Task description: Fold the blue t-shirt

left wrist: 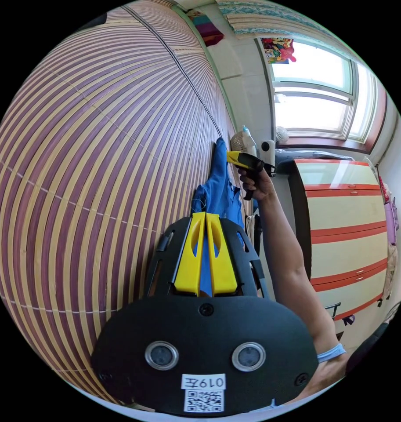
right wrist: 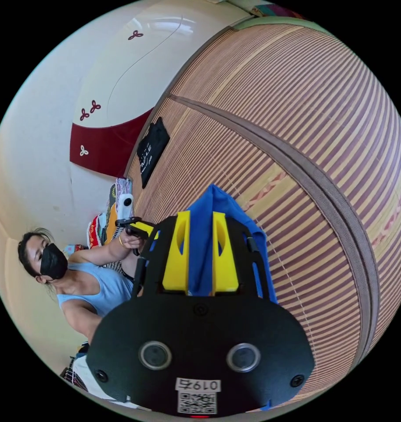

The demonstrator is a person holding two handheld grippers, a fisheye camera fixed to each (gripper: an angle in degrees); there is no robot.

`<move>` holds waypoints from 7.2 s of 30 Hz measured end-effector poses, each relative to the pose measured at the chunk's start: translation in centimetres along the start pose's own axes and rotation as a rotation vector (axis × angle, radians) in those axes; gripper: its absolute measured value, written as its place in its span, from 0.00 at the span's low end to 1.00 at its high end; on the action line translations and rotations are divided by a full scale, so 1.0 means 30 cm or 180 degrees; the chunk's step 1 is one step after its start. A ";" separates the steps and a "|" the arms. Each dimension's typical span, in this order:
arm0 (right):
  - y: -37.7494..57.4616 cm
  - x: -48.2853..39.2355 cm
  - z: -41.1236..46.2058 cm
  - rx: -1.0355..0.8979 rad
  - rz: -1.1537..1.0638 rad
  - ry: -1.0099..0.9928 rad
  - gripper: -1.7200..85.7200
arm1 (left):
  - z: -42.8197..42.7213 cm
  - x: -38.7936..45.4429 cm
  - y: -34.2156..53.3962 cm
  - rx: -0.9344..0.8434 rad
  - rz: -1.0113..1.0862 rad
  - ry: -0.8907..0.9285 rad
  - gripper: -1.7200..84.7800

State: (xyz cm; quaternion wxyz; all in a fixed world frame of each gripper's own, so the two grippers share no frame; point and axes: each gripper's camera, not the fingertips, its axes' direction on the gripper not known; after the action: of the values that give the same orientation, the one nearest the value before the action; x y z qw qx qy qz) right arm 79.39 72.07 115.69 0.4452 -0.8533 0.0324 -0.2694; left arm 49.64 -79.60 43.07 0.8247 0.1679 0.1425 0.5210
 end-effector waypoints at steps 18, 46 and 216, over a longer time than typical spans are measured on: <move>0.155 -0.234 -0.178 0.0128 0.0074 0.0186 0.10 | -0.098 0.147 -0.032 0.0091 -0.0046 -0.0062 0.03; 0.831 -1.485 -0.301 0.1005 -0.1054 0.1674 0.10 | -0.244 1.043 -0.096 0.0317 0.2120 -0.1860 0.03; 0.562 -0.686 -0.600 0.0922 -0.0291 0.1851 0.01 | -0.290 1.928 -0.209 -0.0157 0.3555 -0.3736 0.03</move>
State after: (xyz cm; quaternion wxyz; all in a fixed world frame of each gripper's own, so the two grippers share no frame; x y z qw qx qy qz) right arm 56.15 54.66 101.97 0.5215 -0.6690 0.0812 -0.5233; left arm 75.25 -28.53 29.05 0.3867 0.4420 -0.4298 0.6858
